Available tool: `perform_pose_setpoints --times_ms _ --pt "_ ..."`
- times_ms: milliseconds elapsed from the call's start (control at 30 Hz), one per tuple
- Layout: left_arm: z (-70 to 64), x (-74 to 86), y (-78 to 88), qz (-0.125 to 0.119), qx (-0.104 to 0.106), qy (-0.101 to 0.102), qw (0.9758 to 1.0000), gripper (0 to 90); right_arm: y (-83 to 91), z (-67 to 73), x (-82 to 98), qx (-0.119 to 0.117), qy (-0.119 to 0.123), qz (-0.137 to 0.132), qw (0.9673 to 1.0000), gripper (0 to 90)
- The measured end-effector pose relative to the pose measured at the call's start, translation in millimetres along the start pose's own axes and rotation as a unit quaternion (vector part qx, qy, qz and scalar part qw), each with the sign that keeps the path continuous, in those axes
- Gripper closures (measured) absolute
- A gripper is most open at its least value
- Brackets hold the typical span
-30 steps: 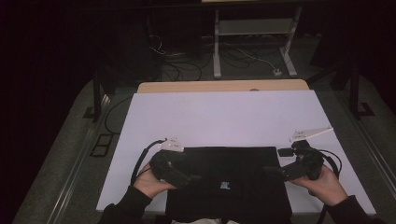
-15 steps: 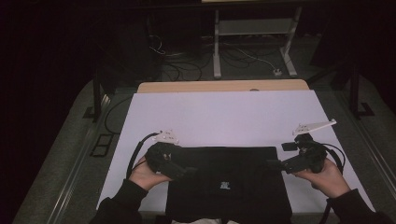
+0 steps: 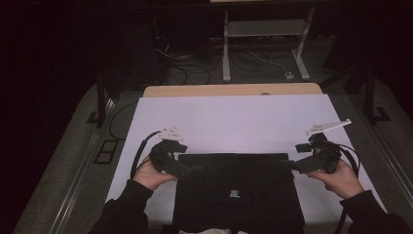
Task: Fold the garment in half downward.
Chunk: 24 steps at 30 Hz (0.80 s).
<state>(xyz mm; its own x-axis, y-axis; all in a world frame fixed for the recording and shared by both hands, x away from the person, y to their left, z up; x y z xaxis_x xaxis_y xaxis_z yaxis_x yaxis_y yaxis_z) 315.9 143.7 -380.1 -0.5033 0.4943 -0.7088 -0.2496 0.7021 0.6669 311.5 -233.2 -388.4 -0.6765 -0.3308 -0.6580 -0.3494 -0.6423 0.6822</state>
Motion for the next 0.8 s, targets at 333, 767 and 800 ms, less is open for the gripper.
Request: perform_pose_setpoints --times_ms 333,767,800 --pt "15.9 -0.6 -2.4 -0.003 -0.002 0.018 0.9998 0.0 -4.9 -9.8 -2.8 0.003 -0.005 -0.002 1.0000 0.0" --pt "32.4 2.6 -8.1 -0.002 -0.009 0.028 0.9996 0.0 -12.9 -22.1 -3.0 0.007 -0.011 -0.001 0.9999 0.0" --pt "33.6 3.1 -8.2 -0.002 -0.010 0.030 0.9995 0.0 -13.4 -23.0 -2.9 0.007 -0.013 0.000 0.9999 0.0"
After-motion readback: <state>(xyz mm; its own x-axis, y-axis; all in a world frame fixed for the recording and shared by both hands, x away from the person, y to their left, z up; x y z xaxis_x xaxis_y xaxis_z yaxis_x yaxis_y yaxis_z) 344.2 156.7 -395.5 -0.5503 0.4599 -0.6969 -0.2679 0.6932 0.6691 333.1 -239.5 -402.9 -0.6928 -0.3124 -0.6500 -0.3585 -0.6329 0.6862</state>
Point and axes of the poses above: each handheld gripper's, and its own axes: y roughly backward along the jaws, x roughly out of its underside, z roughly to its left, the point moved 4 cm from there along -y, roughly forward along the jaws
